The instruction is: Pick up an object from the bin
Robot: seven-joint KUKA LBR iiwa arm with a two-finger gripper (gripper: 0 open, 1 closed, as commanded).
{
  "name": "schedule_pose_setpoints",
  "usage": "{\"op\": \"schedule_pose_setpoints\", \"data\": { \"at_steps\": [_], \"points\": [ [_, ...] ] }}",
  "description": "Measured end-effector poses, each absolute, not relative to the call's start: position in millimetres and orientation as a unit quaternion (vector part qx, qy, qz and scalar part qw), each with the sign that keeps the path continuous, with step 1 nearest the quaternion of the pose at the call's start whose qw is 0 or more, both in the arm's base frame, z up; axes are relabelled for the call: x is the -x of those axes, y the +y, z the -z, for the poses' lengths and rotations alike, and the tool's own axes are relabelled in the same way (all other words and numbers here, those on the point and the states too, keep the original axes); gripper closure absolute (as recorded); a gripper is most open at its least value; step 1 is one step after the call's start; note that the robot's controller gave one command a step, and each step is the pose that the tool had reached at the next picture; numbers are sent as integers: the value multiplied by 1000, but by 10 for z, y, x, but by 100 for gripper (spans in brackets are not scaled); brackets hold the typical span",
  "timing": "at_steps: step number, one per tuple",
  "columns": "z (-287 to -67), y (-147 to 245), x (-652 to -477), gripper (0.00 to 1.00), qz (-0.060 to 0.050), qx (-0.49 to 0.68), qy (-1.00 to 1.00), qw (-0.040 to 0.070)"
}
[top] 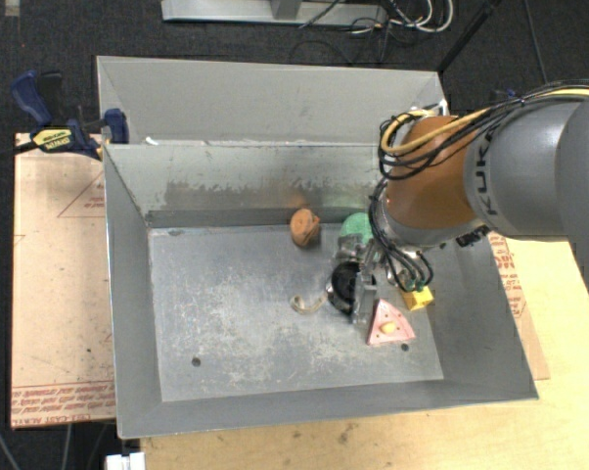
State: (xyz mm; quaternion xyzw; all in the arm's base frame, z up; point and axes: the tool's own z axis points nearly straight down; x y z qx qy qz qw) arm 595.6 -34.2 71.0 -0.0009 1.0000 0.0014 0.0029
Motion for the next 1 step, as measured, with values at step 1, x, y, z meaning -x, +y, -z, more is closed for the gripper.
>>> {"op": "schedule_pose_setpoints", "data": {
  "at_steps": [1],
  "points": [
    [-709,-342,-5956,100,-1,1,1000,3]
  ]
}}
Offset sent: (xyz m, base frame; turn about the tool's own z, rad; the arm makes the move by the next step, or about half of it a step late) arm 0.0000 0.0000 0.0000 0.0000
